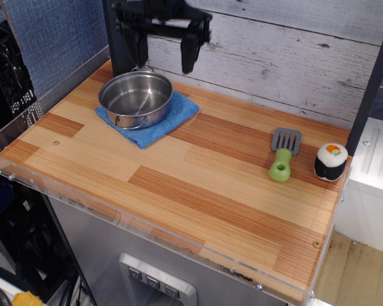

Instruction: Put the pot on top of the napkin.

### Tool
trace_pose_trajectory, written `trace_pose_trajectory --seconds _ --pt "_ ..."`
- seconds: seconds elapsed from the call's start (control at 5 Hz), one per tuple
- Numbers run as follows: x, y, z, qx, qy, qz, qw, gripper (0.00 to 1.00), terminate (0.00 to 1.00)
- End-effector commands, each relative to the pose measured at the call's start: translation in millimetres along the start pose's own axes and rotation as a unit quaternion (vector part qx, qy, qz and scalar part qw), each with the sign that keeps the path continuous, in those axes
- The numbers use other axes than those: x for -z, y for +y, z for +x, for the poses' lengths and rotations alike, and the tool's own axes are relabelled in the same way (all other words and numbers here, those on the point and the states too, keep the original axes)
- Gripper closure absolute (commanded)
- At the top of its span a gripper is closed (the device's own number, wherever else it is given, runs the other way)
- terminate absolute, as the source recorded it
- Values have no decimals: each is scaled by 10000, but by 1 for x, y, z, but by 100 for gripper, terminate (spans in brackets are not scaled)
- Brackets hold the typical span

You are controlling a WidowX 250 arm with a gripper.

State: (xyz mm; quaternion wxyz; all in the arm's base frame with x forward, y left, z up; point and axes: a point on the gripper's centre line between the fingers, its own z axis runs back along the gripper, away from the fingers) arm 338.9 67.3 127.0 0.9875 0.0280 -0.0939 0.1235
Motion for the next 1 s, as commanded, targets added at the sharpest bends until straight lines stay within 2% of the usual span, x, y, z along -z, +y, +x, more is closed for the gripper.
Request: trace_pose_trajectory --seconds 0.0,0.4,0.6,0.8 --pt "-45 -29 -33 734 -89 -752 9944 0 0" --pt "-38 -36 -37 1283 180 -793 9884 0 0" --pt "-38 -36 -37 1283 180 -793 9884 0 0" --pt "-38 -36 -37 1283 180 -793 9884 0 100"
